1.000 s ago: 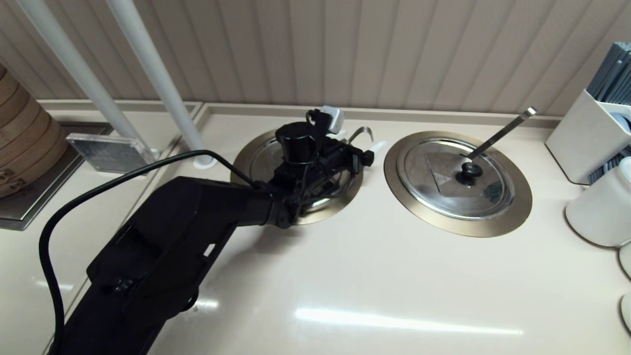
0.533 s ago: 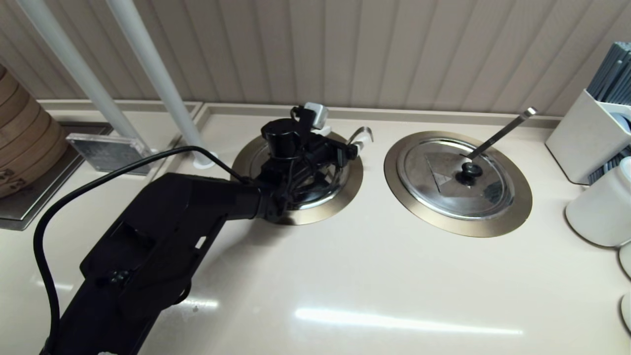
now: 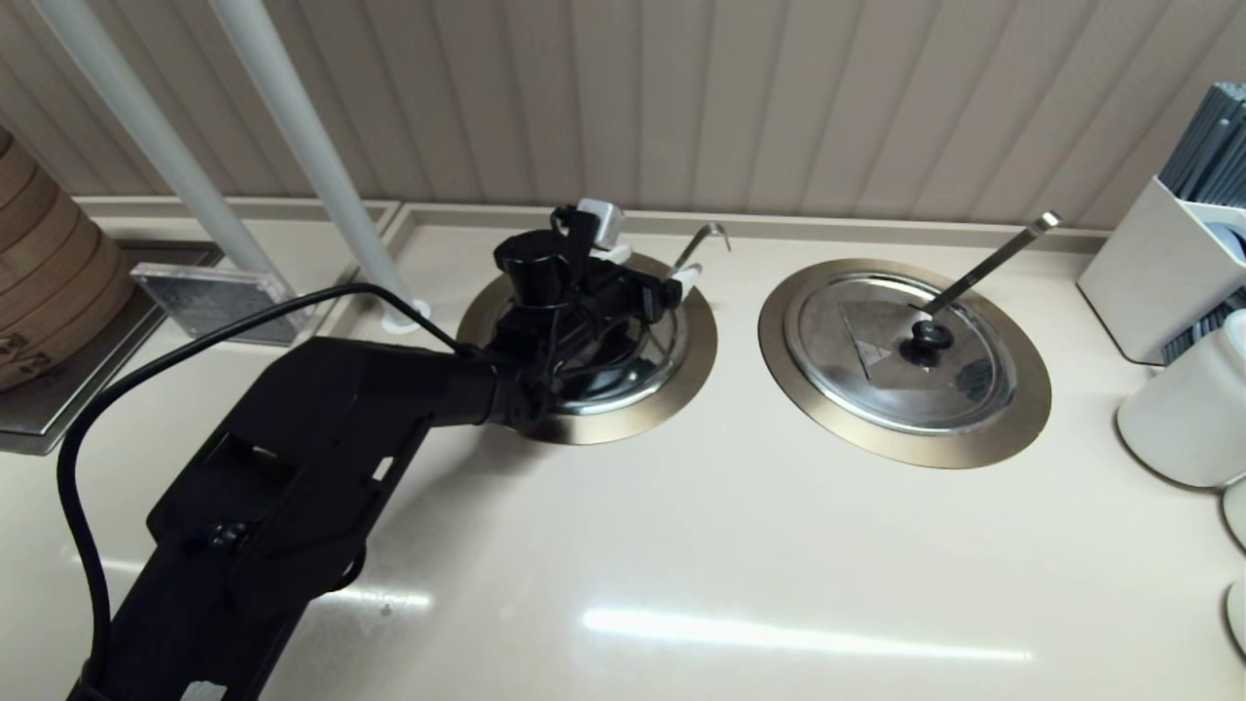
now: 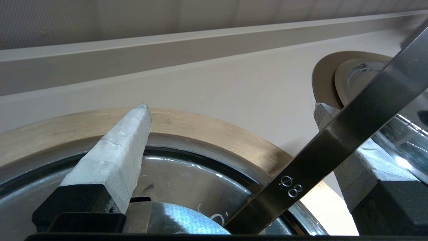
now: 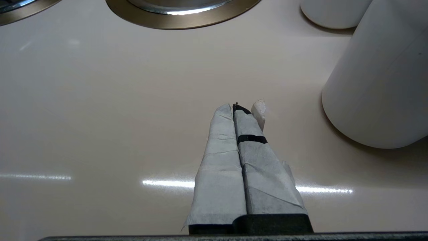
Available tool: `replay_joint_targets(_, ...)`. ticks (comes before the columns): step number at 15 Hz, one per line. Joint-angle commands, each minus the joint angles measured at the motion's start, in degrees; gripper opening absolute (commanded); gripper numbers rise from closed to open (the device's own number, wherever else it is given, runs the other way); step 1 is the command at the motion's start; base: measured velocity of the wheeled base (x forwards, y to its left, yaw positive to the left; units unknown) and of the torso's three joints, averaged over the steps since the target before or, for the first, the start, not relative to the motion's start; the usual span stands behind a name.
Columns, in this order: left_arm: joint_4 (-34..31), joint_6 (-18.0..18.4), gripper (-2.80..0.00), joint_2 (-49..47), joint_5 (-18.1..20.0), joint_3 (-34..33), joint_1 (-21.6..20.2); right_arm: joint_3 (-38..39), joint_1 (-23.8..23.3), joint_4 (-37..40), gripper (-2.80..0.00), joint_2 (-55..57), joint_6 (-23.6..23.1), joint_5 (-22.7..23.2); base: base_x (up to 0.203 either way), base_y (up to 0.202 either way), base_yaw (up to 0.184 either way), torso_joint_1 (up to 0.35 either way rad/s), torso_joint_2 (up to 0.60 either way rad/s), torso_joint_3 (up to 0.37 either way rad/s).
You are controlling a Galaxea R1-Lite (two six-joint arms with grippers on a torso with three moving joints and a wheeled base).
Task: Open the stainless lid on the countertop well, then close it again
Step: Put the spoon in the groove
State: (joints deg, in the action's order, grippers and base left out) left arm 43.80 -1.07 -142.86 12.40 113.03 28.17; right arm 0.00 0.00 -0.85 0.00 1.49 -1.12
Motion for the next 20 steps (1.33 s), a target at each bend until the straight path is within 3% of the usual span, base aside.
replay_joint_targets(1, 0.2, -0.1, 0.00, -0.8, 0.2, 0.1, 0.3, 0.3, 0.0, 0.0, -2.80, 0.0, 0.0, 0.0, 0.000, 0.000, 0.000, 0.000, 0.00, 0.000)
replay_joint_targets(9, 0.2, -0.2, 0.00, -0.4, -0.3, 0.4, -0.2, 0.3, 0.0, 0.0, -2.80, 0.0, 0.0, 0.0, 0.000, 0.000, 0.000, 0.000, 0.00, 0.000)
replay_joint_targets(13, 0.2, -0.1, 0.00, -0.2, -3.4, 0.4, -2.2, 0.3, 0.0, 0.0, -2.80, 0.0, 0.0, 0.0, 0.000, 0.000, 0.000, 0.000, 0.00, 0.000)
replay_joint_targets(20, 1.3, -0.2, 0.00, 1.8, -3.6, 0.3, -2.3, 0.3, 0.0, 0.0, -2.80, 0.0, 0.0, 0.0, 0.000, 0.000, 0.000, 0.000, 0.00, 0.000)
